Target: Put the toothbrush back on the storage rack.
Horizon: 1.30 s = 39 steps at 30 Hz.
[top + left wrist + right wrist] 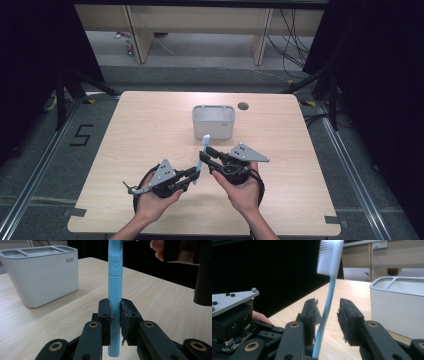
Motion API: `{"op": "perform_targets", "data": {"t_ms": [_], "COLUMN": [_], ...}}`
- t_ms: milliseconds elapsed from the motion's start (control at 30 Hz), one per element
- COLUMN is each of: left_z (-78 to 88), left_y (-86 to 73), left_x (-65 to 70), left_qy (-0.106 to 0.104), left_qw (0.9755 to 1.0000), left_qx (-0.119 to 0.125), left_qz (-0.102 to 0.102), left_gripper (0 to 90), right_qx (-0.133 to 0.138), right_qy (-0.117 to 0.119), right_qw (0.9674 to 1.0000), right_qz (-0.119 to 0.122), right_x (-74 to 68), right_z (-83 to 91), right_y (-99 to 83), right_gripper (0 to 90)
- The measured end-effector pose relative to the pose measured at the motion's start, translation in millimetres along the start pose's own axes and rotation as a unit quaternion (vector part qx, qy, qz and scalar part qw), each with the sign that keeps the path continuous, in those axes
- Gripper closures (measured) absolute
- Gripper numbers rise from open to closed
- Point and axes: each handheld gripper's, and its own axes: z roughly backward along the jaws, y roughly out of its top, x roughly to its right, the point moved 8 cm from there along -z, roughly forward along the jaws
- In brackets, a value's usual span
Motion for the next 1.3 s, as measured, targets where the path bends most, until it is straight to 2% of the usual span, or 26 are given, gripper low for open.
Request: {"op": "perform_targets", "data": {"t_ms": [33,67,100,233,300,367,467,567,600,633,700,767,833,933,1000,1133,1200,1300], "left_z": [-1.4,-2.6,-2.1,-4.5,-6.5,-6.1,-7.4,-9.7,-9.4,-9.7,-9.6,-8.1,-7.3,-2.6,1.5,11.6,16.6,23.2], "left_y": [0.6,1.0,0.7,1.9,2.9,2.3,2.3,2.8,2.8,3.1,5.2,6.2,6.5,6.1,5.1,0.9,-1.8,-6.6], "left_x": [1.0,1.6,1.9,3.7,4.7,4.7,5.4,6.0,5.5,5.5,3.4,0.3,-1.3,-7.5,-11.9,-23.6,-28.4,-34.5], "left_qy": [-0.003,-0.005,0.001,0.001,-0.004,0.001,0.001,-0.003,0.001,0.0,0.002,0.009,0.012,0.02,0.024,0.045,0.053,0.062], "left_qw": [1.0,1.0,1.0,1.0,1.0,1.0,1.0,1.0,1.0,1.0,1.0,0.9999,0.9998,0.9996,0.9996,0.9985,0.9982,0.9977], "left_qx": [0.004,0.006,0.0,-0.001,0.005,-0.004,-0.002,0.005,-0.002,-0.004,0.002,0.001,0.001,0.003,0.004,0.003,0.003,0.005], "left_qz": [0.0,-0.002,-0.003,-0.003,-0.004,-0.006,-0.005,-0.001,-0.004,-0.004,-0.008,-0.014,-0.018,-0.019,-0.018,-0.03,-0.027,-0.026], "left_gripper": [78.5,78.5,78.5,78.5,78.5,78.5,78.4,78.2,78.0,77.8,73.5,66.4,59.3,51.3,46.8,40.4,38.4,36.7], "right_qx": [0.0,-0.001,-0.001,0.001,-0.003,-0.006,-0.007,-0.009,-0.01,-0.01,-0.013,-0.008,-0.008,0.004,0.008,0.009,0.012,0.013], "right_qy": [-0.003,-0.002,-0.002,-0.011,-0.006,-0.009,-0.003,-0.002,0.0,0.004,0.002,-0.002,-0.003,-0.017,-0.02,-0.031,-0.038,-0.036], "right_qw": [1.0,0.9999,0.9999,0.9999,1.0,0.9999,0.9999,0.9999,0.9999,0.9999,0.9999,0.9998,0.9999,0.9996,0.9996,0.9991,0.9985,0.9988], "right_qz": [0.003,-0.011,-0.013,0.004,-0.005,-0.006,-0.014,-0.006,0.002,-0.003,0.0,0.018,0.012,0.024,0.018,0.026,0.037,0.031], "right_x": [1.0,-1.1,-1.4,4.0,2.6,3.0,1.6,0.3,-0.6,-3.3,-4.0,-1.9,-1.9,4.4,6.0,9.7,12.2,11.6], "right_z": [-0.7,-0.5,-0.5,-2.2,-2.3,-2.1,-0.9,-2.1,-2.3,-1.9,-1.6,-1.6,-1.0,3.1,4.5,6.4,7.0,8.0], "right_y": [0.0,0.0,0.1,0.5,-0.4,-1.0,-0.7,-0.3,0.0,0.7,1.2,3.6,4.2,10.3,11.4,11.8,13.0,14.5], "right_gripper": [69.7,70.5,72.0,77.6,80.2,82.7,84.2,85.4,85.6,85.7,85.8,85.9,85.9,85.9,85.8,85.8,85.8,85.8]}}
